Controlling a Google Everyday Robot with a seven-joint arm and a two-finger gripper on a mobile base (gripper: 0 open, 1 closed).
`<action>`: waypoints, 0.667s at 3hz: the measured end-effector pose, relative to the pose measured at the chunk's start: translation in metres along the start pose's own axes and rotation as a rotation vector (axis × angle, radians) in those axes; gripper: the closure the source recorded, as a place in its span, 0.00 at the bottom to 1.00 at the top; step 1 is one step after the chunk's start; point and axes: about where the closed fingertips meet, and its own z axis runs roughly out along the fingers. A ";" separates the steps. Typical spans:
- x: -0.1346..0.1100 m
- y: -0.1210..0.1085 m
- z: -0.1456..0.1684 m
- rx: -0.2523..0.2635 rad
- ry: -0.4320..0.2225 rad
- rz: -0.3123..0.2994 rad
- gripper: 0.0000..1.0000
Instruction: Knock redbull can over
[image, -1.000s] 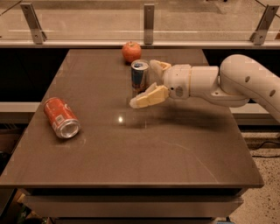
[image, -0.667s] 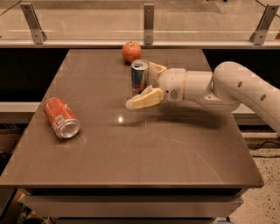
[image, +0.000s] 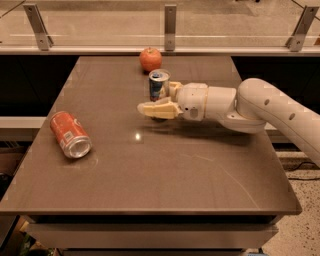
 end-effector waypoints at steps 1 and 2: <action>-0.001 0.001 0.002 -0.005 -0.001 -0.001 0.65; -0.001 0.003 0.004 -0.009 -0.001 -0.002 0.87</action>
Offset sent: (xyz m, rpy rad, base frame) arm -0.0006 0.0023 0.0004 0.0004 -0.0004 0.0040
